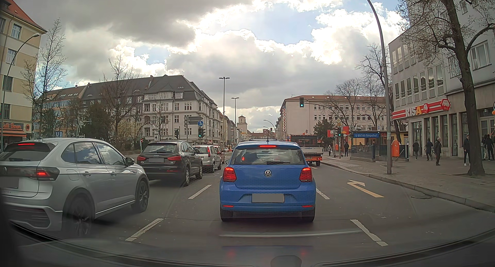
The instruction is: Follow the waypoints while adhering to traffic rules and regulations
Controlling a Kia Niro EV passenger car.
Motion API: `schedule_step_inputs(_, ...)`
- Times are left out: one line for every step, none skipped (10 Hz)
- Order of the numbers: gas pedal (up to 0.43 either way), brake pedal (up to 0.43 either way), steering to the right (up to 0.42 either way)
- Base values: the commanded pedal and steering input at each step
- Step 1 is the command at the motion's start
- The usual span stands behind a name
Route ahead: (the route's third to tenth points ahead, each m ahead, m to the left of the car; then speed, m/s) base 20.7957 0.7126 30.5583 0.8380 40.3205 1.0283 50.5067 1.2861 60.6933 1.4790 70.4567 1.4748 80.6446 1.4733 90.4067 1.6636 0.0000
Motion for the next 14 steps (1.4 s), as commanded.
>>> schedule_step_inputs(0.0, 0.372, -0.001)
schedule_step_inputs(0.0, 0.372, -0.001)
schedule_step_inputs(0.0, 0.372, -0.001)
schedule_step_inputs(0.0, 0.372, -0.001)
schedule_step_inputs(0.0, 0.372, -0.001)
schedule_step_inputs(0.0, 0.372, -0.001)
schedule_step_inputs(0.0, 0.372, -0.001)
schedule_step_inputs(0.0, 0.372, -0.001)
schedule_step_inputs(0.0, 0.372, -0.001)
schedule_step_inputs(0.0, 0.372, -0.001)
schedule_step_inputs(0.0, 0.372, -0.001)
schedule_step_inputs(0.0, 0.372, -0.001)
schedule_step_inputs(0.0, 0.372, -0.001)
schedule_step_inputs(0.0, 0.372, -0.001)
